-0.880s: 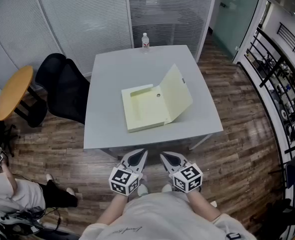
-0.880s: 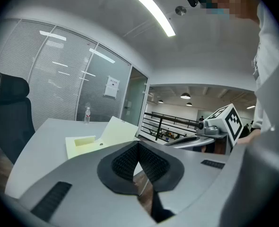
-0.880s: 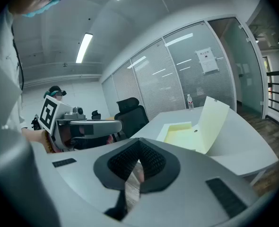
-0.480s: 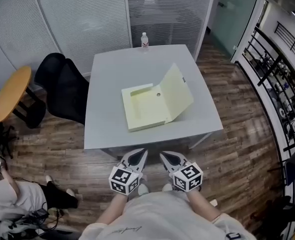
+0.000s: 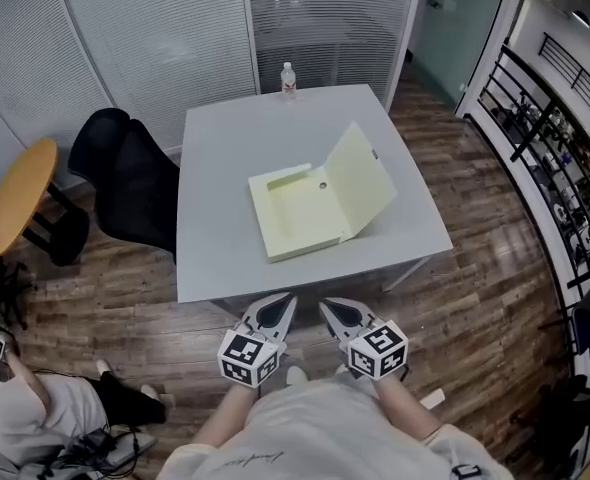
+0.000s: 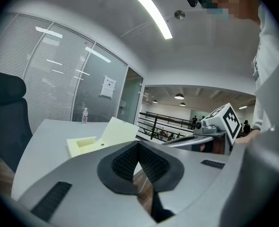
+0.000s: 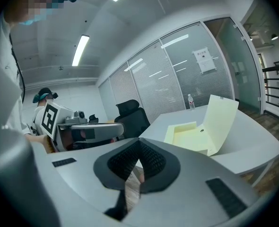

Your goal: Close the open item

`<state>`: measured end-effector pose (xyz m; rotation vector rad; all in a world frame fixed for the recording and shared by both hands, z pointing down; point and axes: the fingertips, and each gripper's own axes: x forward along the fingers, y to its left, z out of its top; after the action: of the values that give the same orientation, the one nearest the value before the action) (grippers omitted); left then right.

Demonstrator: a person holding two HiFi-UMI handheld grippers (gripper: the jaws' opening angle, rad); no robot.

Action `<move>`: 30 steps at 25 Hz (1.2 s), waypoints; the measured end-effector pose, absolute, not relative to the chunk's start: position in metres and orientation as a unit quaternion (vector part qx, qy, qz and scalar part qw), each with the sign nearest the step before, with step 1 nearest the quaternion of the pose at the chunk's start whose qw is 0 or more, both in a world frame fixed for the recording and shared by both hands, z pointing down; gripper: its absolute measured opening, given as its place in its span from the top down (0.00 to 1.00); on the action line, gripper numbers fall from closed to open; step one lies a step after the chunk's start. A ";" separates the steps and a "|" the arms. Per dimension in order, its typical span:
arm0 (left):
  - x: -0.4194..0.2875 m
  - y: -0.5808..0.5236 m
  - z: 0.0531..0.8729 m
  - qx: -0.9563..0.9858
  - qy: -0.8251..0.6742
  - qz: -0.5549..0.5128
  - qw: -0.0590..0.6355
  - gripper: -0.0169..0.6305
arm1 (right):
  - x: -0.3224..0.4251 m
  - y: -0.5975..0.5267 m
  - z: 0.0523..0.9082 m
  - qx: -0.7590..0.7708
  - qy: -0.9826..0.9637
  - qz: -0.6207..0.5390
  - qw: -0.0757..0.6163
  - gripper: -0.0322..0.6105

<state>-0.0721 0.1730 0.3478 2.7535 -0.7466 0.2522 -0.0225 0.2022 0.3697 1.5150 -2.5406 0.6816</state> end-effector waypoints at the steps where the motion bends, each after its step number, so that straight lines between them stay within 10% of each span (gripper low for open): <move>1: -0.075 0.172 0.348 0.953 -0.256 0.088 0.138 0.96 | -0.024 0.202 0.369 0.501 -0.835 0.224 0.052 0.93; 30: -0.020 0.061 0.357 0.948 -0.270 0.070 0.156 0.96 | 0.034 0.090 0.377 0.486 -0.842 0.225 0.063 0.93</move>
<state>-0.0199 0.0607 0.3572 2.7125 -0.7726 0.2010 0.0342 0.0903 0.3766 1.4701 -2.5439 0.6814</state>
